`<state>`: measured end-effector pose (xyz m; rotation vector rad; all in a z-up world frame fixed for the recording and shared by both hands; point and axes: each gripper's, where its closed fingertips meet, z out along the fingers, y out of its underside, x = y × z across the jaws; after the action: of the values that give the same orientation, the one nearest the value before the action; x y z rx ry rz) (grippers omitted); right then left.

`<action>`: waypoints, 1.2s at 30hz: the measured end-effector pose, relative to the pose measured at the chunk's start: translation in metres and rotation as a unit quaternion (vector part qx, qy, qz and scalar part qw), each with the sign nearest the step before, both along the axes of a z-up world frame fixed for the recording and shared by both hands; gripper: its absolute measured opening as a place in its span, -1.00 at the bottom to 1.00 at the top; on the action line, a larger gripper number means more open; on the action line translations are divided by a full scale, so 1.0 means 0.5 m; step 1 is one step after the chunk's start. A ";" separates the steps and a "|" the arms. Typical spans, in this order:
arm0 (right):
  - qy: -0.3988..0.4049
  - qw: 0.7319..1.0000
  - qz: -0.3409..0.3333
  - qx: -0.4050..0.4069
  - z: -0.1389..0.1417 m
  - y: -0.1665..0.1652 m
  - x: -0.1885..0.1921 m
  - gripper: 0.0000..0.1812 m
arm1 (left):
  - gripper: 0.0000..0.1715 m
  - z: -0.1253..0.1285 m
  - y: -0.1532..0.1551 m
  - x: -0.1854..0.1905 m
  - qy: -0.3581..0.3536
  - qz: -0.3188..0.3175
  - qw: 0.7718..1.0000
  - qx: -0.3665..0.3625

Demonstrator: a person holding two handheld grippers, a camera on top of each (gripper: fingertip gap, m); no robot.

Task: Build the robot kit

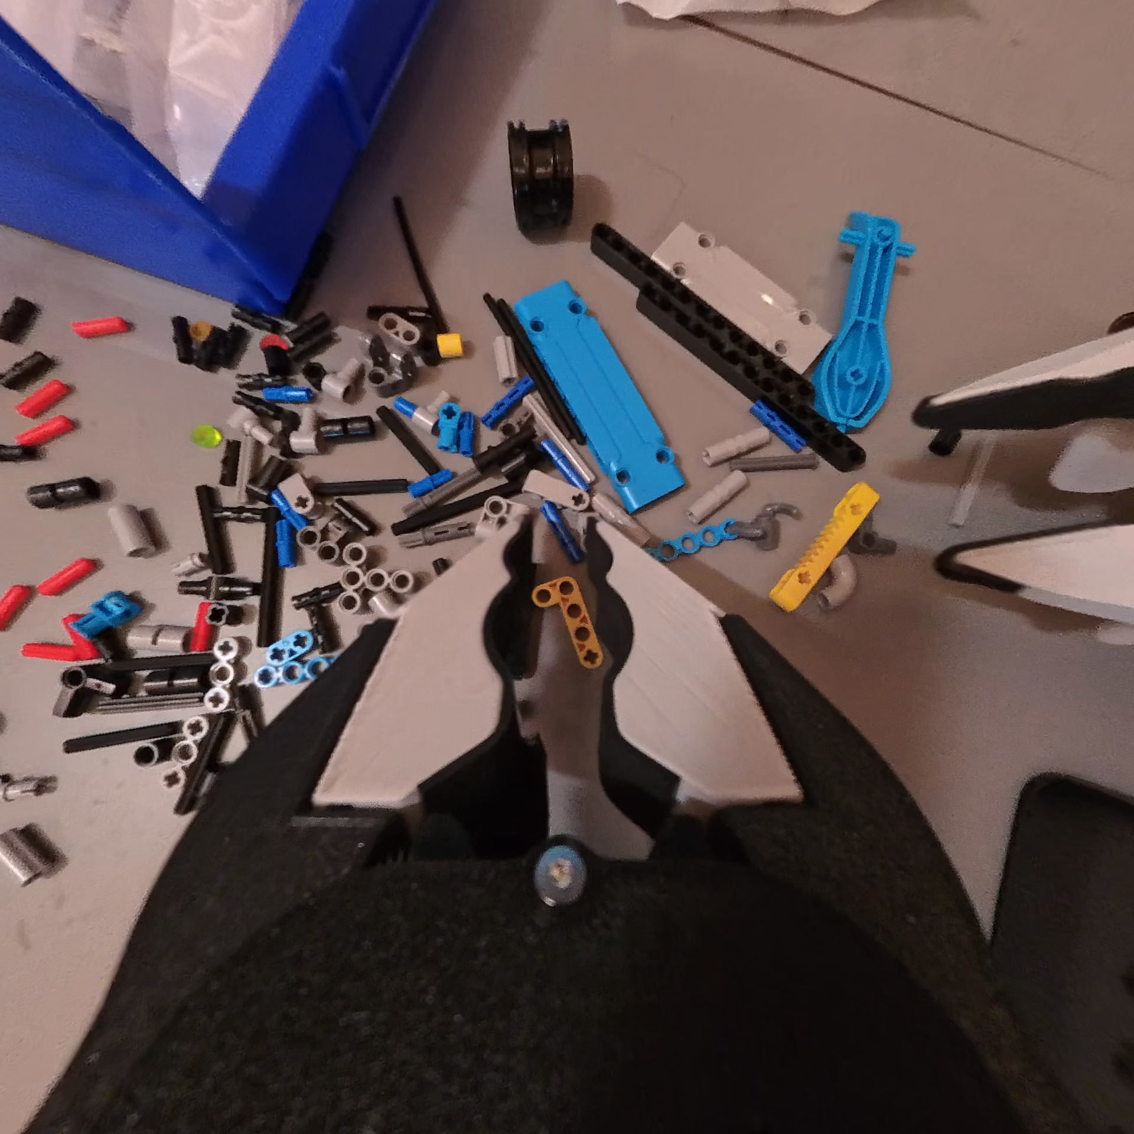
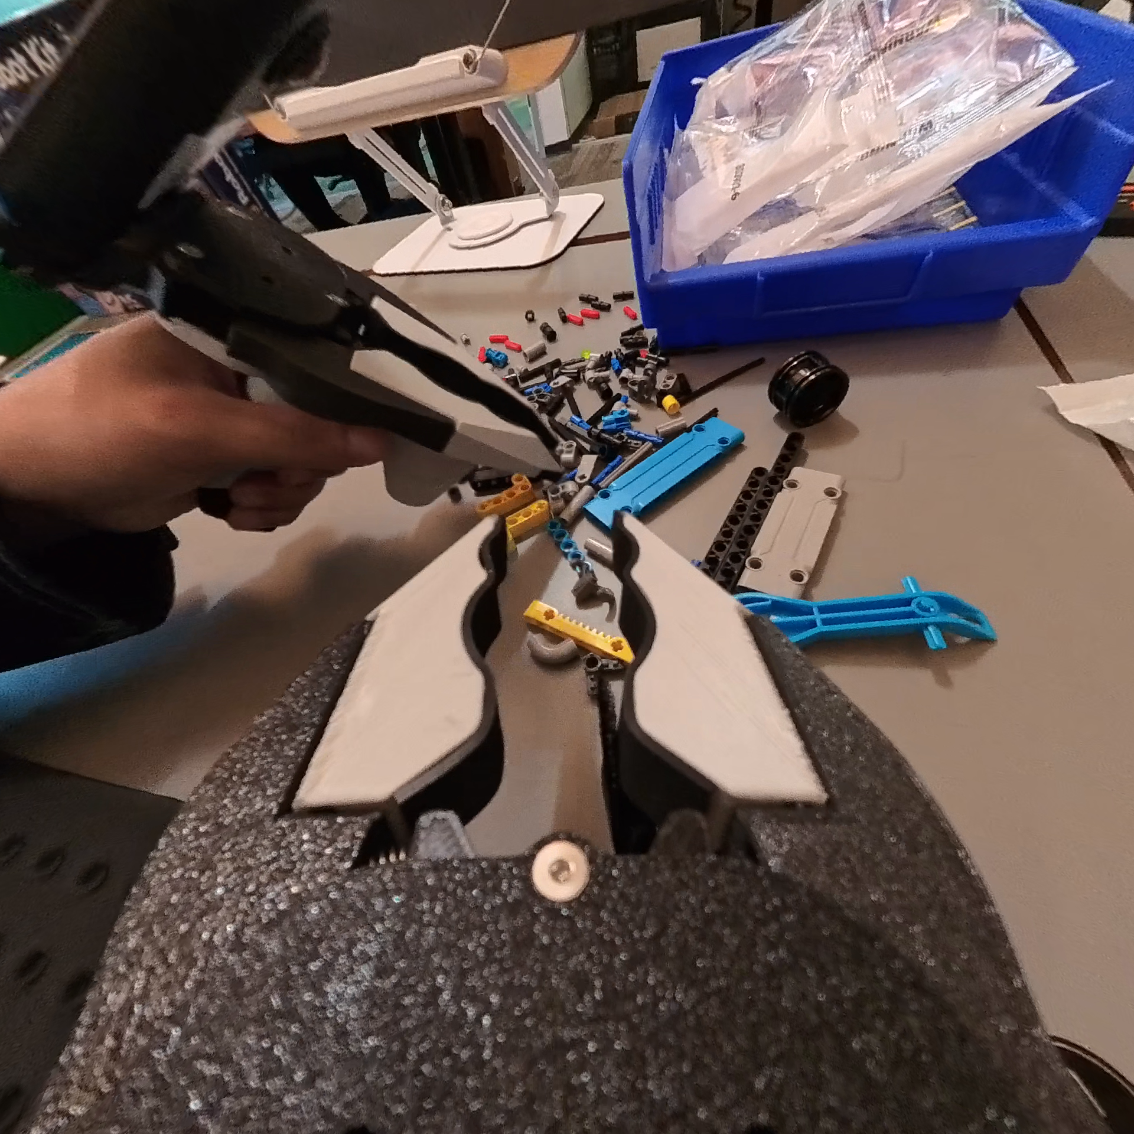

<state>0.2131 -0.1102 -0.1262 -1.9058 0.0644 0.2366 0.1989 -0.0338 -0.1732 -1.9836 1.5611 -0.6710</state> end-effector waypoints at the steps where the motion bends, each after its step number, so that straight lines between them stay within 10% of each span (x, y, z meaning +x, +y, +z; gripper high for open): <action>1: 0.003 1.000 -0.001 0.004 0.003 -0.001 0.001 -0.63 | -0.84 -0.007 0.003 -0.002 0.009 0.004 1.000 -0.002; 21: 0.024 1.000 0.010 -0.003 -0.003 0.002 -0.002 -0.63 | -0.96 0.023 0.009 -0.020 -0.008 -0.012 1.000 0.017; 36: -0.025 1.000 0.002 -0.013 -0.009 0.021 -0.004 -0.64 | -0.95 0.012 0.055 -0.508 0.052 0.203 0.978 -0.022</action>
<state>0.2112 -0.0994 -0.1306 -1.9371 0.0292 0.1914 -0.0549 -0.0061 -0.1672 -2.3085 1.1458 -0.4445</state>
